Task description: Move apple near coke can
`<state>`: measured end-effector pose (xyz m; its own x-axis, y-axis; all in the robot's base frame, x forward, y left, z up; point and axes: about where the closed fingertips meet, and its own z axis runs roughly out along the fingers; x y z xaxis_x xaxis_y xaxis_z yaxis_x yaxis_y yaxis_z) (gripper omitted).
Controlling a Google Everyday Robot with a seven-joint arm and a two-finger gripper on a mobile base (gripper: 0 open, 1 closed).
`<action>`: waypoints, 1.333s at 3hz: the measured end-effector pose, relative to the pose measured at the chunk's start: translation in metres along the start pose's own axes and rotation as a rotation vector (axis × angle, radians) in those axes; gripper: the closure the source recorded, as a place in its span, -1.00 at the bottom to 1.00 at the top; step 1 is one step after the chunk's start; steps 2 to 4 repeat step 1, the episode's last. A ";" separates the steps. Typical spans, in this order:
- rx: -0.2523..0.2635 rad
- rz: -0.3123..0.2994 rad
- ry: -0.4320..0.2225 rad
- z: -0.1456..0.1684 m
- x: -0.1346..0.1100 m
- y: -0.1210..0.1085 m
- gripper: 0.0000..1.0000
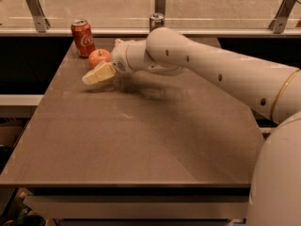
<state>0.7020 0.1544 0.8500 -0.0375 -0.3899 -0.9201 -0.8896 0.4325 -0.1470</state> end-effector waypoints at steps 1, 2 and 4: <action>0.000 0.000 0.000 0.000 0.000 0.000 -1.00; 0.000 0.000 0.000 0.000 0.000 0.000 -1.00; 0.000 0.000 0.000 0.000 0.000 0.000 -1.00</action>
Offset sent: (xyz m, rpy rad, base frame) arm 0.0000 0.0000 0.0000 0.0000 0.0000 0.0000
